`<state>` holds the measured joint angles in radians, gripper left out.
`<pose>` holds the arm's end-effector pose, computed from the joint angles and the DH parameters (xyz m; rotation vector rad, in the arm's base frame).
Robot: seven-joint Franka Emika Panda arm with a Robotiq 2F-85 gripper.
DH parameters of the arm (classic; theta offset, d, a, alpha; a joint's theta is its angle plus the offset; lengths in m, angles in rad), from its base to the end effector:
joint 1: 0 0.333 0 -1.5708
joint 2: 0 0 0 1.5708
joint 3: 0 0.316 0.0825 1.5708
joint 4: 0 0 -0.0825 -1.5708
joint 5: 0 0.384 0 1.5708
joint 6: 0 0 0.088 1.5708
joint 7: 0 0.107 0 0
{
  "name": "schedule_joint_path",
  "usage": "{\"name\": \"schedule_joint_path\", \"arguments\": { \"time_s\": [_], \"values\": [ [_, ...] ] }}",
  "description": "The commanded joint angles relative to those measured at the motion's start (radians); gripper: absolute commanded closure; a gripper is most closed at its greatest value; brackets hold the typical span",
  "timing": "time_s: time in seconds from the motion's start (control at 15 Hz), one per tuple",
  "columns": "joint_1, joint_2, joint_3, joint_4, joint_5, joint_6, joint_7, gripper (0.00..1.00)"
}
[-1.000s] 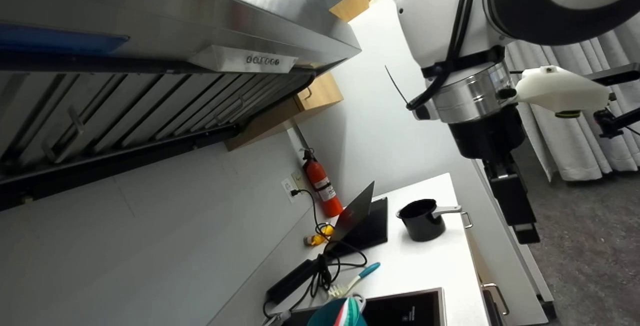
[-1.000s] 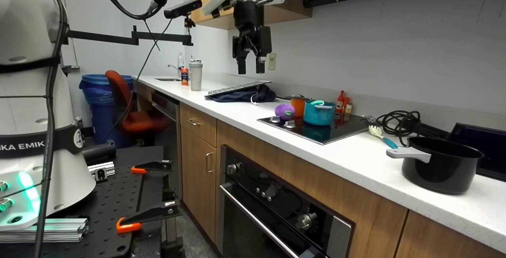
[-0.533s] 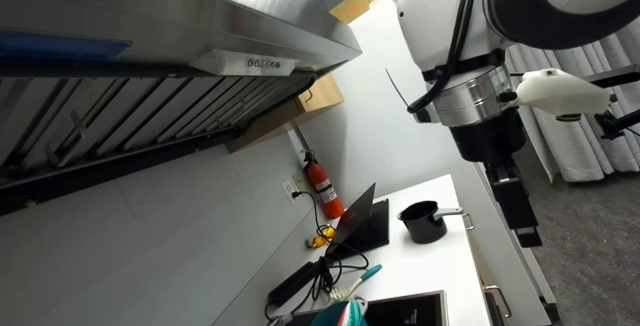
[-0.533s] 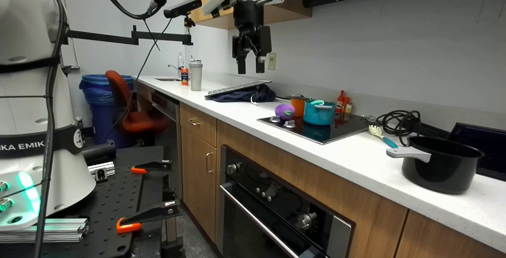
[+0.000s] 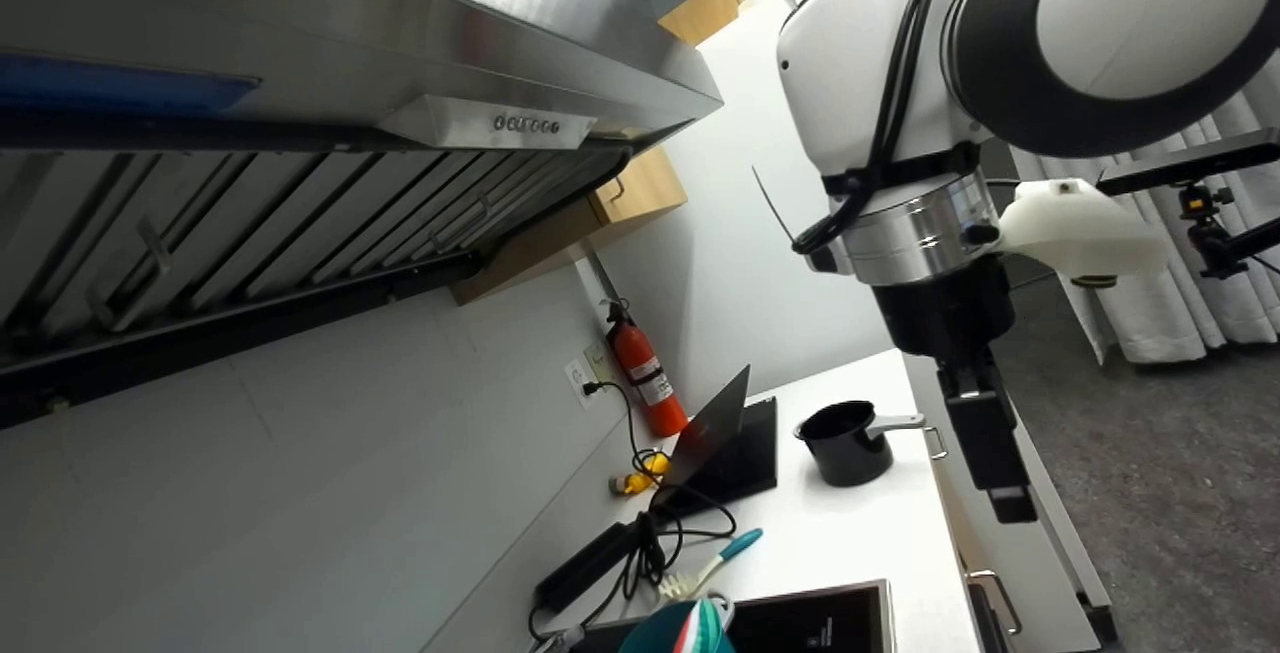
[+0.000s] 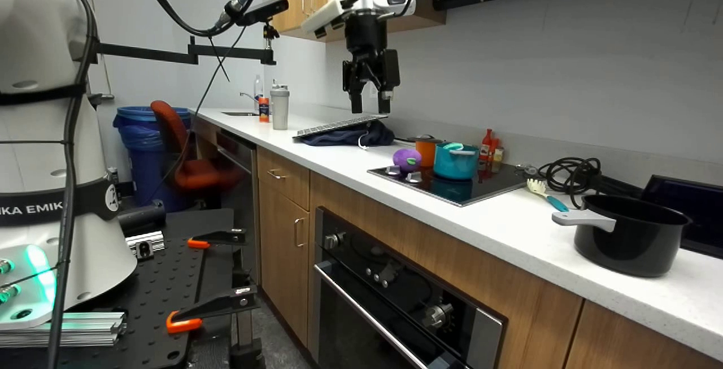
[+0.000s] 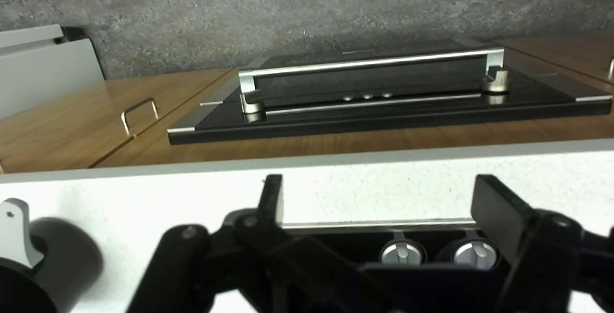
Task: Put the watermelon plush on the table and close the pot with the lid on the other pot
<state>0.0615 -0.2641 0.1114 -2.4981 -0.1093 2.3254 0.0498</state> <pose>0.4418 0.0751 0.3891 3.0223 0.2910 0.1527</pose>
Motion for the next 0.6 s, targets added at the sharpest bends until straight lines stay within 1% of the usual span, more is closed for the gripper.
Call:
{"name": "schedule_joint_path", "arguments": {
  "time_s": [0.0, 0.27, 0.53],
  "values": [
    [-0.001, 0.114, 0.004, 0.101, -0.021, 0.085, 0.021, 0.00],
    [0.007, 0.231, 0.006, 0.223, -0.016, 0.146, 0.023, 0.00],
    [0.027, 0.356, 0.011, 0.354, -0.026, 0.156, 0.021, 0.00]
  ]
}}
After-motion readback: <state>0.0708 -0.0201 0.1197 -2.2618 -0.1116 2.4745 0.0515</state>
